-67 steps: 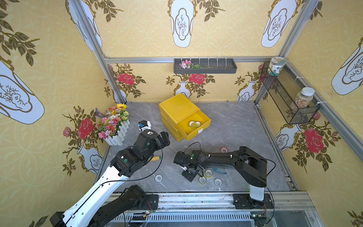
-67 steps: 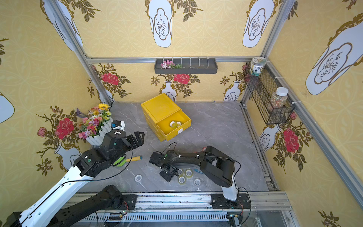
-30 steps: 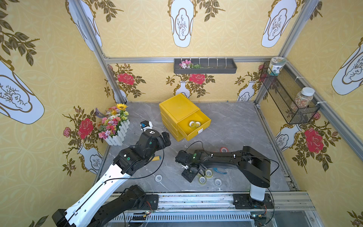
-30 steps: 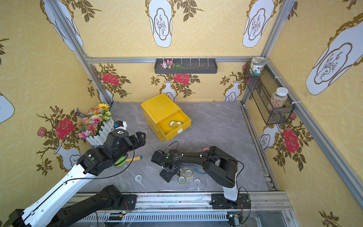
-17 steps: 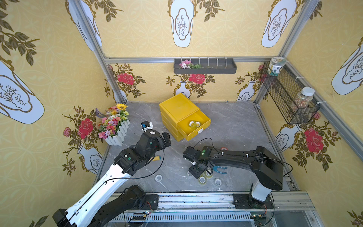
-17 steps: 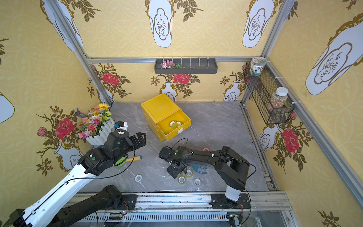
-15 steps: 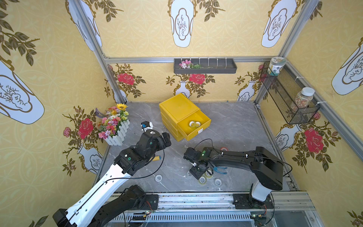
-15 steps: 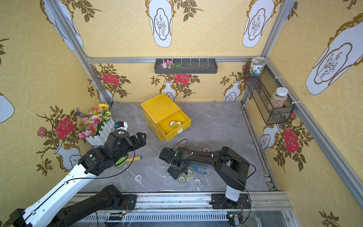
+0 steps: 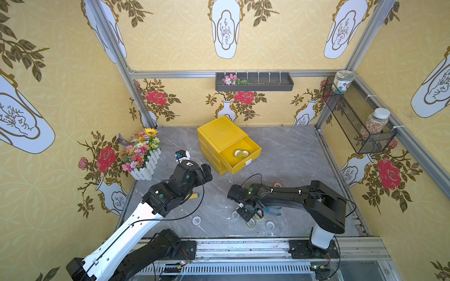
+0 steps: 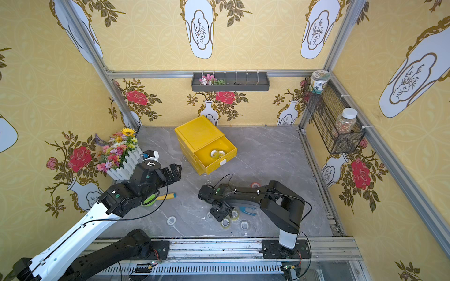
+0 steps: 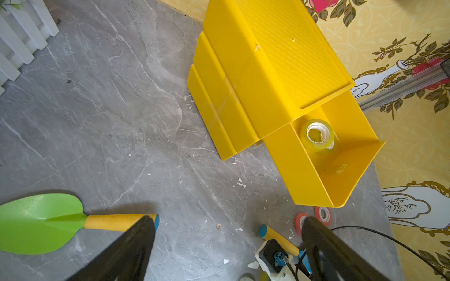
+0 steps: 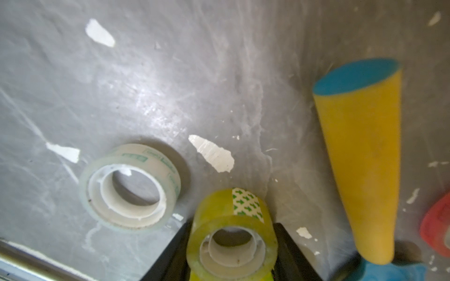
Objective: Place the transparent tape into the drawer according to color
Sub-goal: Pick up the tape at the center of the board.
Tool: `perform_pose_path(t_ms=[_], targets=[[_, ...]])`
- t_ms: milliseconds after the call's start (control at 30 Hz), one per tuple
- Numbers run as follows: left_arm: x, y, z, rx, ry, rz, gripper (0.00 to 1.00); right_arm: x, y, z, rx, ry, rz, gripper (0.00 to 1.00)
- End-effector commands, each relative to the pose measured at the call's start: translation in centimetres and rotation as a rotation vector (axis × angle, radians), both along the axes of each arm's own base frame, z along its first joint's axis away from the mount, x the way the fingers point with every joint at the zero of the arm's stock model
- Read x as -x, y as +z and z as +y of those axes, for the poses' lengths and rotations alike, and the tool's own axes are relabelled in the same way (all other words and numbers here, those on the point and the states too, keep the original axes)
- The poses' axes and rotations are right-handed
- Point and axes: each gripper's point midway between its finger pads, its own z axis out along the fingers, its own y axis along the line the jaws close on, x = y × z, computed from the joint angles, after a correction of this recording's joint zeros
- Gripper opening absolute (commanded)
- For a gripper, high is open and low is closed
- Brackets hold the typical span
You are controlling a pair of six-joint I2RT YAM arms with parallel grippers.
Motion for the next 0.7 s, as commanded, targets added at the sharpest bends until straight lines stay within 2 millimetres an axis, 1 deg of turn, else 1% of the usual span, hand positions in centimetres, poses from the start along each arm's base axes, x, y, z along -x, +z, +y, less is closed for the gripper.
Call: perform_pose_path(t_ms=[0,67,167,233,367,467,500,567,633,667], targets=[[-0.2,0.1,-0.3,0.009,-0.010,-0.010,1.00,-0.3,1.4,0.7,-0.046,-0.008,-0.015,0.49],[-0.3,0.1,-0.3,0.009,-0.010,-0.010,1.00,-0.6,2.6,0.7,-0.073,-0.021,-0.028,0.47],[-0.3,-0.5,-0.4,0.007,-0.012,-0.001,1.00,-1.2,5.1,0.6,-0.134,-0.048,-0.049,0.46],[-0.3,-0.9,-0.5,0.008,-0.015,0.007,1.00,-1.5,7.4,0.6,-0.177,-0.059,-0.074,0.46],[-0.3,-1.8,-0.7,0.009,-0.020,0.025,1.00,-3.0,13.1,0.4,-0.262,-0.079,-0.157,0.46],[-0.2,-2.4,-1.0,0.016,-0.032,0.037,1.00,-5.0,18.0,0.4,-0.335,-0.087,-0.244,0.46],[-0.2,-2.6,-1.1,0.019,-0.033,0.041,1.00,-5.9,19.9,0.6,-0.367,-0.087,-0.282,0.46],[-0.1,-3.0,-1.3,0.023,-0.040,0.049,1.00,-7.9,22.9,0.8,-0.413,-0.094,-0.350,0.46],[0.0,-3.5,-1.5,0.023,-0.047,0.064,1.00,-10.1,25.1,1.1,-0.437,-0.105,-0.408,0.46],[0.0,-3.8,-1.6,0.022,-0.052,0.073,1.00,-11.4,25.9,1.4,-0.447,-0.108,-0.431,0.46]])
